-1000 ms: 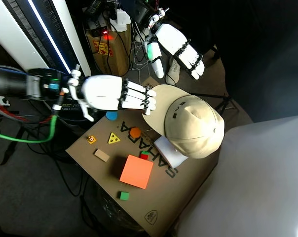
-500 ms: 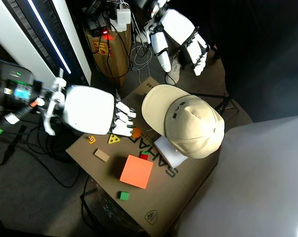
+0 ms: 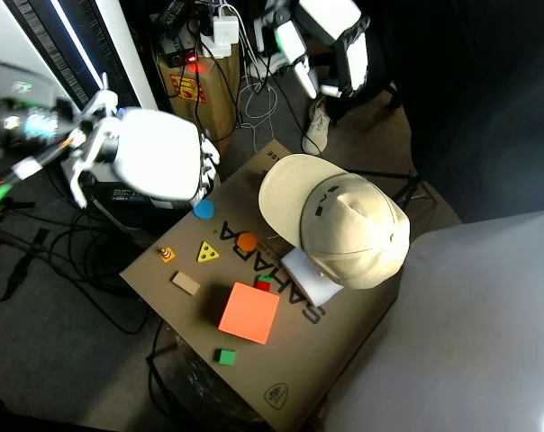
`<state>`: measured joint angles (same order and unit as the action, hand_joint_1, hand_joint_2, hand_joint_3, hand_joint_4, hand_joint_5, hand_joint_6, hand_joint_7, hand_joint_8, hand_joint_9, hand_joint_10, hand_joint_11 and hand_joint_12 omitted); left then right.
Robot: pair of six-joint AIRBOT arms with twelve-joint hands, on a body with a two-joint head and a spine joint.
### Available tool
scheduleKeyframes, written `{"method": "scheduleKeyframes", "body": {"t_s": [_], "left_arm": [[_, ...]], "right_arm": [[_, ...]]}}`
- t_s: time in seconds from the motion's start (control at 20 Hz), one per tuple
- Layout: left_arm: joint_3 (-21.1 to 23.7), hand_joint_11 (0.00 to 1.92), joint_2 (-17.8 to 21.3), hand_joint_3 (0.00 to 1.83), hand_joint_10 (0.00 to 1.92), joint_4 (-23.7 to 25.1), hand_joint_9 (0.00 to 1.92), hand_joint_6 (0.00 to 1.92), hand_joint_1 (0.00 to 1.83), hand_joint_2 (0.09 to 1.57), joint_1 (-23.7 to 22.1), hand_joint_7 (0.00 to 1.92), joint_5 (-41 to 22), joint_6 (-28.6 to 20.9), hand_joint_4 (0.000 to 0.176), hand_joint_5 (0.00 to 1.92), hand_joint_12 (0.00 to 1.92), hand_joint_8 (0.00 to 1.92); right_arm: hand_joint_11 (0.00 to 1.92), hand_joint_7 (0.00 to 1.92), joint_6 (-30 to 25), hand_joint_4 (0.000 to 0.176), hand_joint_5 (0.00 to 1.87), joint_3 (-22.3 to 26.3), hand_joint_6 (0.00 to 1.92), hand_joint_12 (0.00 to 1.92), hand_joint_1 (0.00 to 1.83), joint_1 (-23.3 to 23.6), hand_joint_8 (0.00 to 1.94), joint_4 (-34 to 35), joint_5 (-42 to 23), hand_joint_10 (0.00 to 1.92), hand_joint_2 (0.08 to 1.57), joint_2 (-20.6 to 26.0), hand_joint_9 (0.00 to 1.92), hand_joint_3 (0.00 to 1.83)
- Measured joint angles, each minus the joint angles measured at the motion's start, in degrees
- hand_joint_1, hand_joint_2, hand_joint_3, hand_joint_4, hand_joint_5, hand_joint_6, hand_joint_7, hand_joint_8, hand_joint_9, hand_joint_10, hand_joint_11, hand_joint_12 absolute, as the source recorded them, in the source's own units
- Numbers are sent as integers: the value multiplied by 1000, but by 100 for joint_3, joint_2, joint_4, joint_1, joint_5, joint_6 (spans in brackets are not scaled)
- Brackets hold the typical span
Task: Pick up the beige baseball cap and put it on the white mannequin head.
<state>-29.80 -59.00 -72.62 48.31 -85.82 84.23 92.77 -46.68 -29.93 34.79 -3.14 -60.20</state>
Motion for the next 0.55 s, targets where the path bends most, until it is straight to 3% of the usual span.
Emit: {"method": "scheduleKeyframes", "body": {"t_s": [0.05, 0.1, 0.15, 0.2, 0.25, 0.35, 0.55], "left_arm": [[0, 1276, 0, 0, 1921, -44, 1189, 1921, 1361, 1135, -35, 1164, 17, 4, 44, 1083, 1921, 1921], [-2, 1330, 0, 0, 1921, -57, 1255, 1921, 1389, 1130, -92, 1211, 31, -7, 45, 1107, 1921, 1921], [-17, 1361, 0, 0, 1921, -50, 1298, 1921, 1394, 1131, -164, 1245, 35, -7, 46, 1115, 1921, 1921], [-31, 1371, 0, 0, 1921, -39, 1318, 1921, 1399, 1135, -210, 1265, 31, -7, 46, 1118, 1921, 1921], [-42, 1382, 2, 0, 1921, -28, 1315, 1921, 1399, 1145, -256, 1264, 28, -2, 46, 1116, 1921, 1921], [-42, 1397, 68, 0, 1921, -87, 1307, 1921, 1407, 1152, -345, 1253, 131, -4, 46, 1114, 1921, 1921], [9, 1399, 254, 0, 1921, -13, 1302, 1921, 1408, 1154, -442, 1250, 149, -2, 46, 1112, 1921, 1921]], "right_arm": [[1791, 1419, 70, 0, 1197, -42, 1916, 1921, 1485, 20, 1941, 146, -94, 1921, 1183, -50, 1550, 67], [1806, 1448, 282, 0, 1229, -74, 1920, 1921, 1479, 42, 1941, 549, -251, 1921, 1098, -96, 1578, 289], [1815, 1461, 684, 62, 1254, -92, 1921, 1921, 1488, 42, 1941, 1043, -407, 1921, 958, -155, 1588, 576], [1820, 1461, 1021, 125, 1276, -90, 1921, 1921, 1499, 39, 1941, 1419, -476, 1921, 868, -190, 1605, 749], [1830, 1472, 1622, 174, 1290, -90, 1921, 1921, 1505, 33, 1941, 1993, -531, 1921, 824, -245, 1609, 828], [1830, 1471, 2332, 176, 1271, -48, 1921, 1921, 1522, 2, 1941, 2594, -708, 1921, 818, -280, 1609, 841], [1818, 1428, 2830, 176, 1253, 26, 1921, 1921, 1515, -28, 1941, 3008, -942, 1921, 815, -302, 1583, 852]]}}
